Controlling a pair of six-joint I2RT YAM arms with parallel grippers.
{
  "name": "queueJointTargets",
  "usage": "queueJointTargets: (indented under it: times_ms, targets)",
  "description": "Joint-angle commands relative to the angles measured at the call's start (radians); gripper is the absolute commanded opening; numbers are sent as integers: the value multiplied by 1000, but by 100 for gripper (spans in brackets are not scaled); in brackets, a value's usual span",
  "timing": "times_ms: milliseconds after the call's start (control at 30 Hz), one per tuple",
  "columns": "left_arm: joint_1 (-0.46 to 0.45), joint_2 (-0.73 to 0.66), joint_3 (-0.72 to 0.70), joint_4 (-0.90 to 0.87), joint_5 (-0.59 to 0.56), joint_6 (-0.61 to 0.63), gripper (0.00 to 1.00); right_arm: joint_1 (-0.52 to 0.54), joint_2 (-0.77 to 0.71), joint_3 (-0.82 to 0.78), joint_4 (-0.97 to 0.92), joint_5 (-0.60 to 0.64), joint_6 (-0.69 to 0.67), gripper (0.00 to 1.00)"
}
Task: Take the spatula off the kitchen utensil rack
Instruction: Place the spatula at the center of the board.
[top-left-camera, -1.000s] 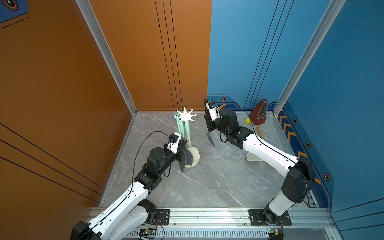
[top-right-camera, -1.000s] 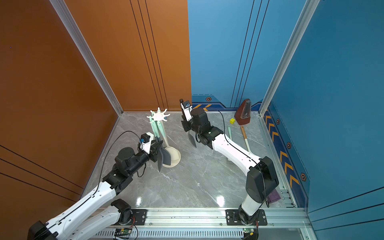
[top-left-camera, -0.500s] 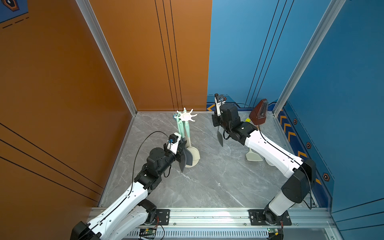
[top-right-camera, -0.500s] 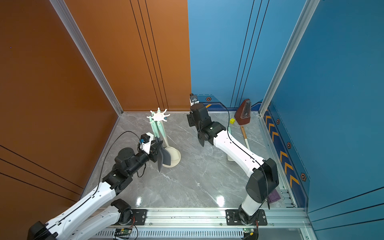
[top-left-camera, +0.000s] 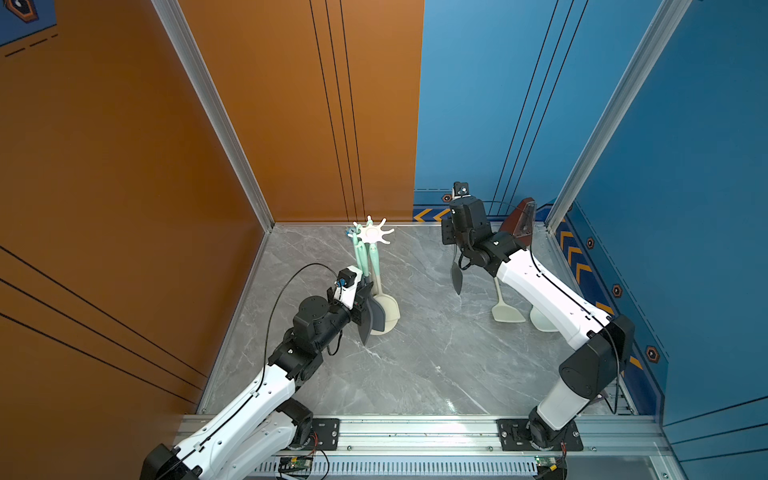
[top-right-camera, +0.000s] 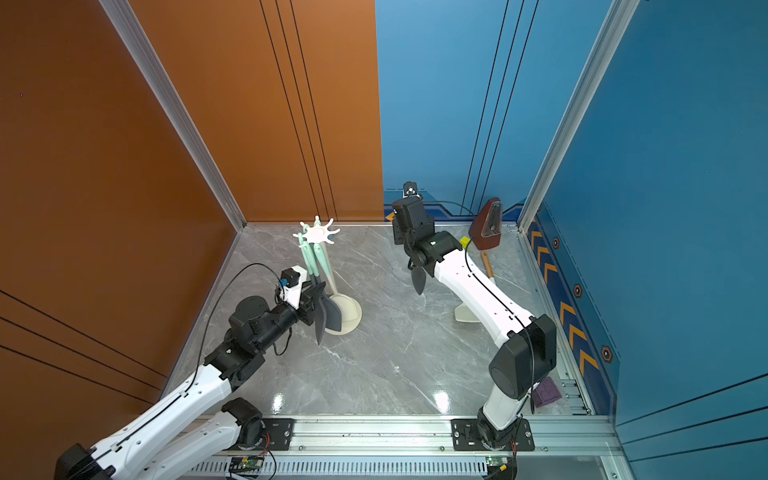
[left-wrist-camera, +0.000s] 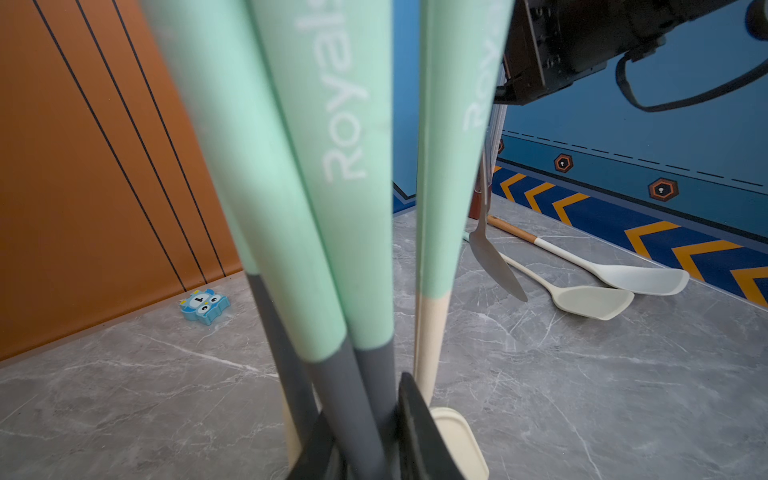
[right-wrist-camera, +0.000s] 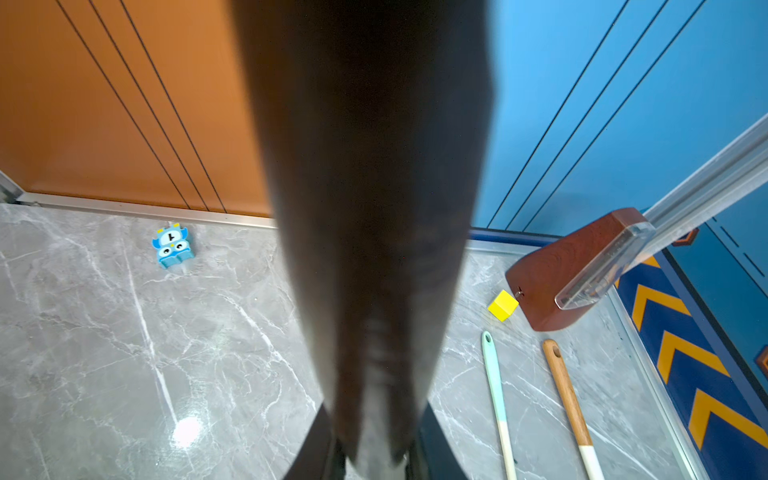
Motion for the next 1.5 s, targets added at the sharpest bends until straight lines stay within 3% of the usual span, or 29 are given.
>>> queueJointTargets:
  times_ms: [0, 400, 867, 1467]
  targets:
    - [3, 6, -28, -59, -1, 26, 23, -26, 43, 61, -97, -12, 47, 0]
    - [3, 12, -29, -58, -4, 28, 22, -114, 134, 69, -141, -137, 102, 0]
    - [4, 19, -24, -59, -5, 33, 23, -153, 278, 106, -142, -172, 126, 0]
    - [9, 41, -19, -57, -5, 47, 23, -247, 485, 175, -141, -306, 165, 0]
